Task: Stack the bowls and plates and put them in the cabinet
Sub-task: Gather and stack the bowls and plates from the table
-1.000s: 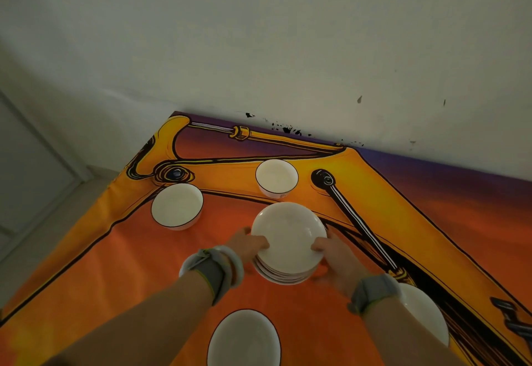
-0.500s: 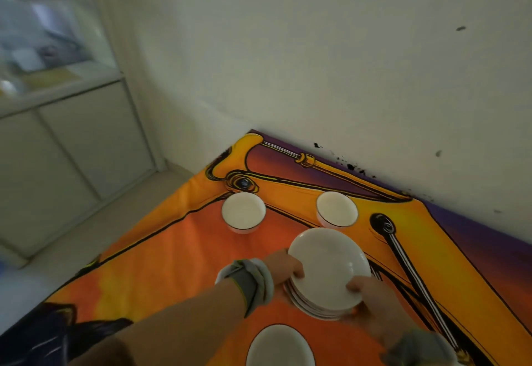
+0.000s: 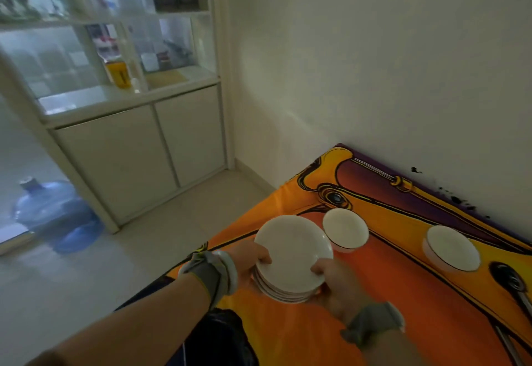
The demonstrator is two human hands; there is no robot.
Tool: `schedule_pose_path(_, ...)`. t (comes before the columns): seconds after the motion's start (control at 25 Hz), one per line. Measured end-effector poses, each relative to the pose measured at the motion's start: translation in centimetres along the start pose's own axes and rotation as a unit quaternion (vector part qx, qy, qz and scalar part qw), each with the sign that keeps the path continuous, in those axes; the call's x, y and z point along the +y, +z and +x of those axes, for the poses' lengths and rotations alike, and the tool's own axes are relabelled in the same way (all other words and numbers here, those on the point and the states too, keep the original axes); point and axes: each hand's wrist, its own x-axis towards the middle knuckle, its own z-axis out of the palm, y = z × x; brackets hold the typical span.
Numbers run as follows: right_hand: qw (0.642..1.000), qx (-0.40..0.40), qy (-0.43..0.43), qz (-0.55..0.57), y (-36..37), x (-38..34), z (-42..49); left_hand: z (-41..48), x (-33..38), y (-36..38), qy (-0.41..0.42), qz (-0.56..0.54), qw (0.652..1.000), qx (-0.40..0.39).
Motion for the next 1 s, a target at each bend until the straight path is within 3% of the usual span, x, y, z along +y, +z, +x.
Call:
schedule_pose_path(0.28,1.000,0.018,0.019,-0.009,5.8,-0.8,4.5,3.5,1.6,-5.8,0.010,-0.027,0.999,0.015)
schedule_pose_path(0.72,0.998,0.040,0.038,-0.014,6.1,-0.4,5.3,3.9,1.4,-5.5,0.027,-0.053,0.998,0.012)
schedule_pose_path(0.92,0.998,0.066,-0.017,0.000,4.5,0.9,0.5,0.4,-1.3,-4.1,-0.036,-0.088,0.995,-0.019)
schedule_pose_path(1.0,0.994,0.100,-0.039,0.014,2.4,2.5,-3.4,-1.9,-3.7,-2.5,-0.087,-0.075,0.991,-0.065)
